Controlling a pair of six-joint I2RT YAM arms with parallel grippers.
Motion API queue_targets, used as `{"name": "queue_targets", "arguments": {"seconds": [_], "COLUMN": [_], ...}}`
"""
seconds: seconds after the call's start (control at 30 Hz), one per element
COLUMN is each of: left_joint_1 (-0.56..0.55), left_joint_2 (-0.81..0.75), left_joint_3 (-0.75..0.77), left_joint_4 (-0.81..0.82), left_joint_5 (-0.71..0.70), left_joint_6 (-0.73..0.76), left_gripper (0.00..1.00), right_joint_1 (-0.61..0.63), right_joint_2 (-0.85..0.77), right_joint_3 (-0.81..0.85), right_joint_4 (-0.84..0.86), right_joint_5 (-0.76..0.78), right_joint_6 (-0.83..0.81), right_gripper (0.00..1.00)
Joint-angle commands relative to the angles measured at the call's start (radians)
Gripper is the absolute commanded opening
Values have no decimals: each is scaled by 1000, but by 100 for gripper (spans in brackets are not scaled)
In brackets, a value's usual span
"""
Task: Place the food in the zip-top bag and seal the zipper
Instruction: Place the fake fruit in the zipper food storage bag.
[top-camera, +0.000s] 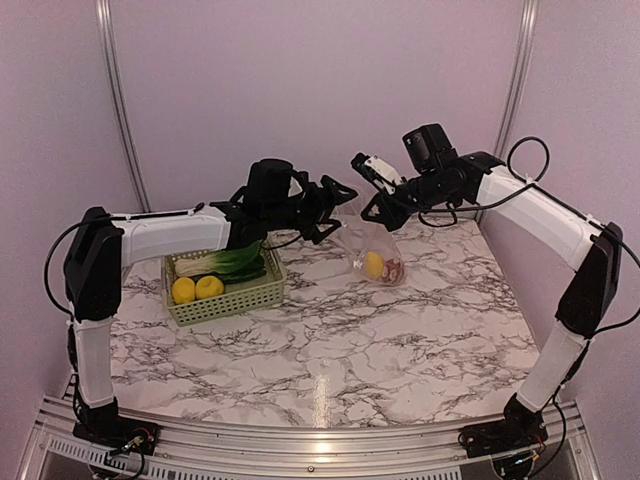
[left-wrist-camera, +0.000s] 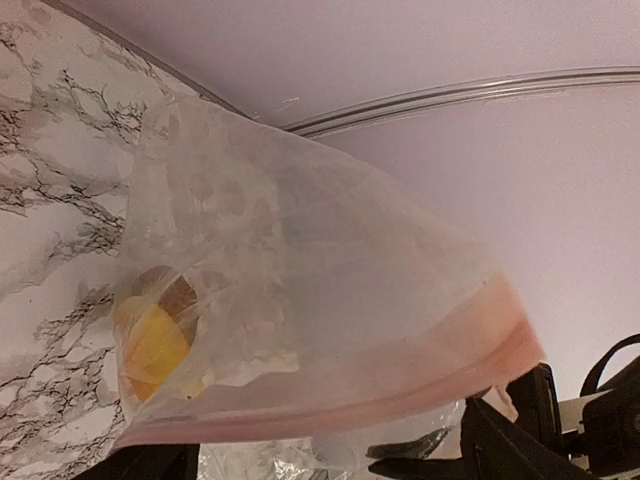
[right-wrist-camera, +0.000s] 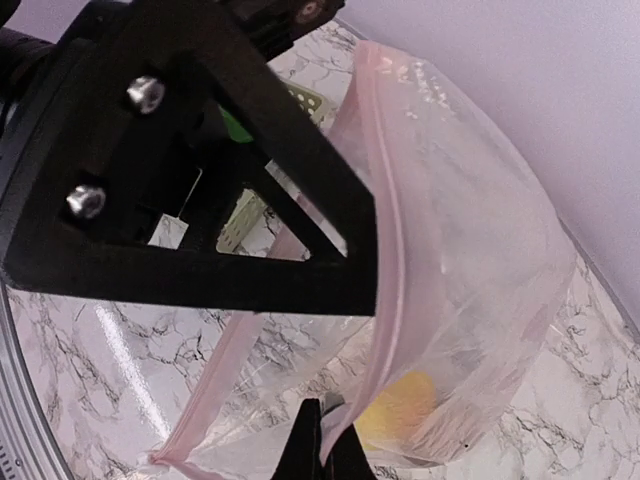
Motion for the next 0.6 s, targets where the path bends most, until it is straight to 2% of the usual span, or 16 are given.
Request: {"name": "queue_targets", "arguments": {"seconds": [0.0, 0.17, 0.23, 0.33, 0.43, 0.5, 0.57], "left_joint_1": [-4, -7, -7, 0, 11, 23, 50], "left_joint_2": [-93, -169, -215, -300, -368, -405, -450], "left_joint_3": [-21, -50, -78, -125, -149, -175, -241], "left_joint_4": [46, 140, 126, -46, -311, -420, -466], "left_joint_5": [-5, 89, 127, 71, -55, -123, -136], "left_joint_6": [109, 217, 279, 431, 606, 683, 720], "left_gripper": [93, 92, 91, 89, 88, 88, 89], "right_joint_1": [-64, -109, -157, -249, -328, -346, -344], "right_joint_2": [13, 25, 40, 66, 77, 76, 58], "right_joint_3": [69, 76, 100, 180, 246, 294, 320], "right_joint_4": [13, 25, 22, 8, 17, 21, 29], "right_joint_5": [-45, 1, 17, 63, 219, 370, 441], "right_joint_6": [54, 42, 43, 25, -9, -19, -40], "right_gripper": [0, 0, 0, 0, 0, 0, 0]}}
